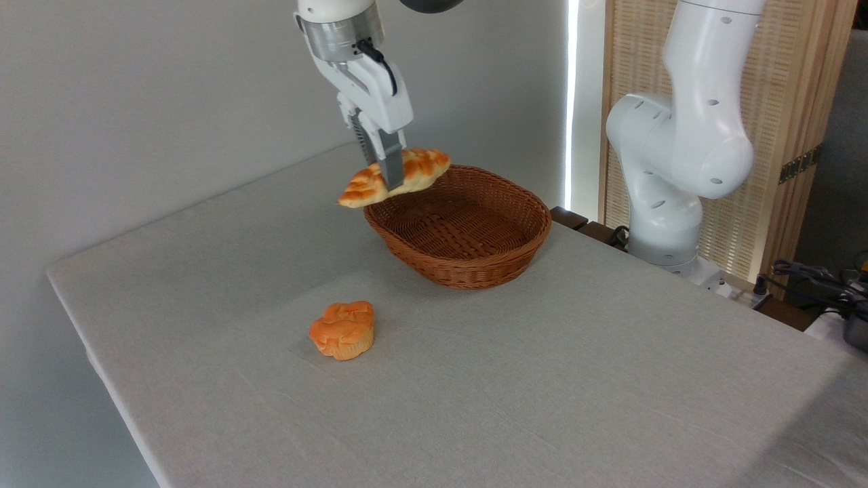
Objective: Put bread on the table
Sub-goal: 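Lift the roll out of the basket and lower it beside the orange bun, then open the gripper to release the roll onto the tablecloth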
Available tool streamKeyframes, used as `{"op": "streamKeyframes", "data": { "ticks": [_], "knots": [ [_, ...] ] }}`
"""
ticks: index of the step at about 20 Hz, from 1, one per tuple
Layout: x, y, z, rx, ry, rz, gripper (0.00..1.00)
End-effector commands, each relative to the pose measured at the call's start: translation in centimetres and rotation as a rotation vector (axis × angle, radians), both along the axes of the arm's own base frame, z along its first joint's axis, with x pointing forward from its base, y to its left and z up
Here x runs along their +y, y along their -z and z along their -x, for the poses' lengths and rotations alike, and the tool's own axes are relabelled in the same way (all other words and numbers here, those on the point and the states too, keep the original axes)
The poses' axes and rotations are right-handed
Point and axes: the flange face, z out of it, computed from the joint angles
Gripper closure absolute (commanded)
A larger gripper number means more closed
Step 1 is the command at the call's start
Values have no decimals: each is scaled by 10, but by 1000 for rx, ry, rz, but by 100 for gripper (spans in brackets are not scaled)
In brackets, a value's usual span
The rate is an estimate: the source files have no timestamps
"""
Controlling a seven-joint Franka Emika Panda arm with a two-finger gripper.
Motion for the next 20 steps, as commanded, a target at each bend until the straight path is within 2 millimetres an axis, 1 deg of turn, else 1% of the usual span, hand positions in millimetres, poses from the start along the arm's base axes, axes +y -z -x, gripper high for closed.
{"op": "streamKeyframes", "data": {
  "ticks": [1,2,3,4,5,6,7,9,10,11,12,13,15,20],
  "knots": [
    [-7,1,-57,-38,-19,16,67],
    [-10,5,-68,-57,-27,27,66],
    [-12,13,-77,-71,-35,32,65],
    [-15,20,-85,-88,-42,35,62],
    [-20,28,-90,-99,-45,37,52],
    [-26,40,-96,-91,-53,33,43],
    [-33,50,-100,-90,-60,30,41],
    [-43,67,-109,-98,-113,28,21],
    [-53,78,-113,-104,-132,30,15],
    [-55,88,-121,-116,-163,33,11],
    [-57,96,-125,-122,-184,31,11],
    [-58,102,-127,-117,-191,28,7],
    [-66,107,-124,-109,-176,28,0],
    [-67,105,-124,-111,-171,29,0]
  ]
}}
